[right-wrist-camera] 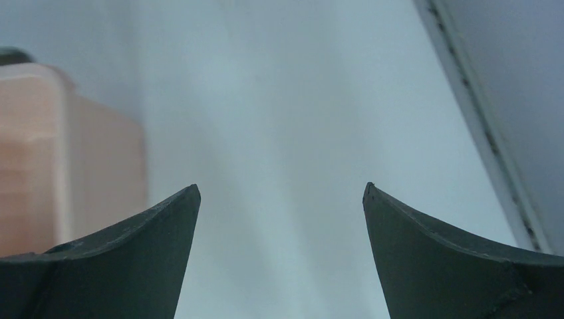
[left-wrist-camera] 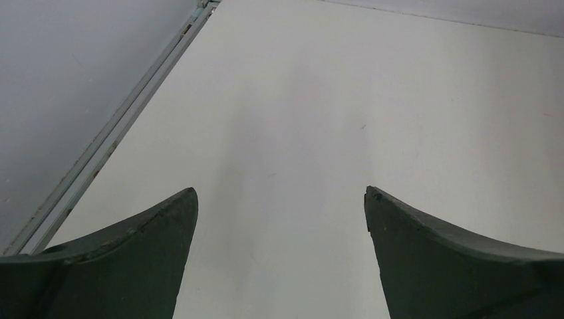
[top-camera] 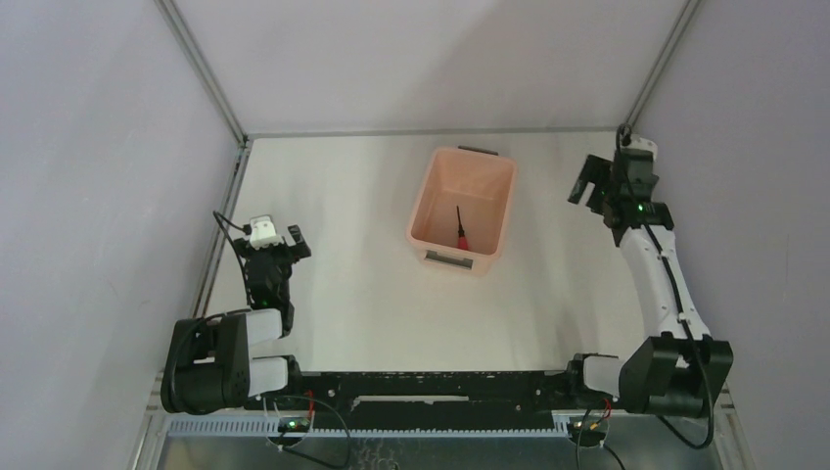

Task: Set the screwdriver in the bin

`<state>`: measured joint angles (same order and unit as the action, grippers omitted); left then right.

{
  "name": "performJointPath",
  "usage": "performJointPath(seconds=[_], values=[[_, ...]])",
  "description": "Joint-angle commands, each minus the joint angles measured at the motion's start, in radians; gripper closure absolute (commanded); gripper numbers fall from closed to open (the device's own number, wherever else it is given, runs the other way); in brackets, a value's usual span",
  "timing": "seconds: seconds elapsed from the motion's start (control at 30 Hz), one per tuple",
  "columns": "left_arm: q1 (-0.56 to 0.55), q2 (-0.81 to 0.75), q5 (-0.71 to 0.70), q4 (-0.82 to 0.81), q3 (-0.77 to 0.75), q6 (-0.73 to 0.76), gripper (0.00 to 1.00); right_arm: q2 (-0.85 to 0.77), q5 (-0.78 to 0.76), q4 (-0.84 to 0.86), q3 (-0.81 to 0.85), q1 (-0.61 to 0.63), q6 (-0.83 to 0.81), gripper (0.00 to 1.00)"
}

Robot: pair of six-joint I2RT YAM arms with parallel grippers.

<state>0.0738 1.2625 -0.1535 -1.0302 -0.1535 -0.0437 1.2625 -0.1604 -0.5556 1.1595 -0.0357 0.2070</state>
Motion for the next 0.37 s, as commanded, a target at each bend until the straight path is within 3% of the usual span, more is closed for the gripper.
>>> performJointPath(seconds=[0.0,0.33], values=[[-0.008,-0.006,-0.001,-0.029,-0.038,0.020,0.00,-0.115,0.072,0.151,-0.096,-0.095,-0.155,0.00],[-0.008,-0.006,-0.001,-0.030,-0.037,0.019,0.00,-0.170,0.149,0.248,-0.210,-0.182,-0.158,0.01]])
